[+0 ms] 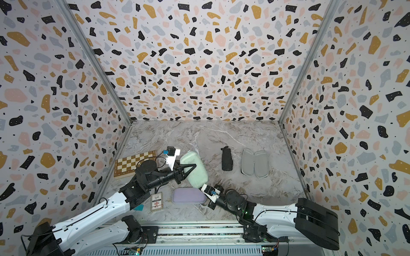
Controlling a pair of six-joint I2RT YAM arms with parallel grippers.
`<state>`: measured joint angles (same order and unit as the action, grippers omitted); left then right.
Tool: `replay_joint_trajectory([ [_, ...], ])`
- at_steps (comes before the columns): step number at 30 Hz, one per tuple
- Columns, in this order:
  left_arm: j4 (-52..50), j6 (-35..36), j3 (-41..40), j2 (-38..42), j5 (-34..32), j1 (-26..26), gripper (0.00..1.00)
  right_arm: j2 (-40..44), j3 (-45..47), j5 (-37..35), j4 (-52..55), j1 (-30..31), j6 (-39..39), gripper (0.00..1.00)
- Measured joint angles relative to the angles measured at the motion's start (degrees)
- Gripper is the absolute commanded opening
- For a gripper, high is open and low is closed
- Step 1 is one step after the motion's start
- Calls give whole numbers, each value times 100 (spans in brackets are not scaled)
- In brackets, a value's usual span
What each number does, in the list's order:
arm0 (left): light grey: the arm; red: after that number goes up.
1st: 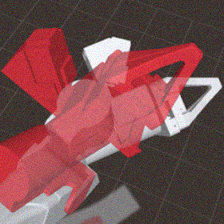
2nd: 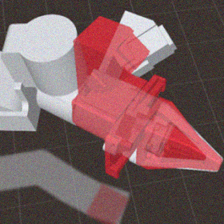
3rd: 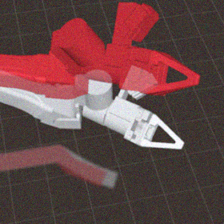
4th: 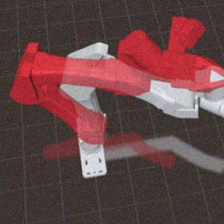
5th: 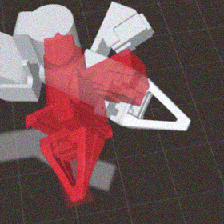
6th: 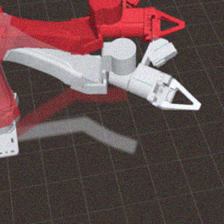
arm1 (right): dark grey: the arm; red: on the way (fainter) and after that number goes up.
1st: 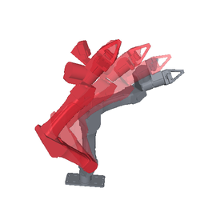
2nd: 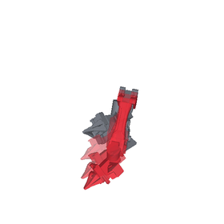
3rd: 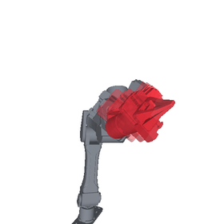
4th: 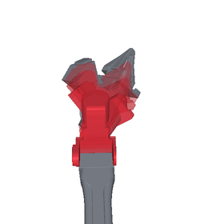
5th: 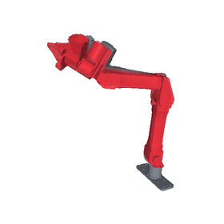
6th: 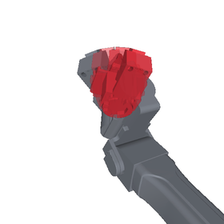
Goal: Put umbrellas into zippered umbrella sleeves
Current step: Zip the zipper on the umbrella sleeve.
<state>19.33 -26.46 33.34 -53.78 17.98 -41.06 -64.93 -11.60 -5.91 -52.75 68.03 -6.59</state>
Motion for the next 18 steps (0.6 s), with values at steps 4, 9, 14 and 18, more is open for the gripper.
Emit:
replay_joint_trajectory([
  [4,125,-94,-166,24,-131,0,0,-330,-192,-61,-17,118,79,0],
  [9,308,-188,-378,122,-376,0,0,-636,-398,-133,-46,164,402,0],
  [14,507,-289,-608,374,-599,2,0,-785,-509,-162,-149,175,761,0],
  [18,719,-389,-739,439,-737,15,0,-942,-697,-190,-166,184,914,0],
])
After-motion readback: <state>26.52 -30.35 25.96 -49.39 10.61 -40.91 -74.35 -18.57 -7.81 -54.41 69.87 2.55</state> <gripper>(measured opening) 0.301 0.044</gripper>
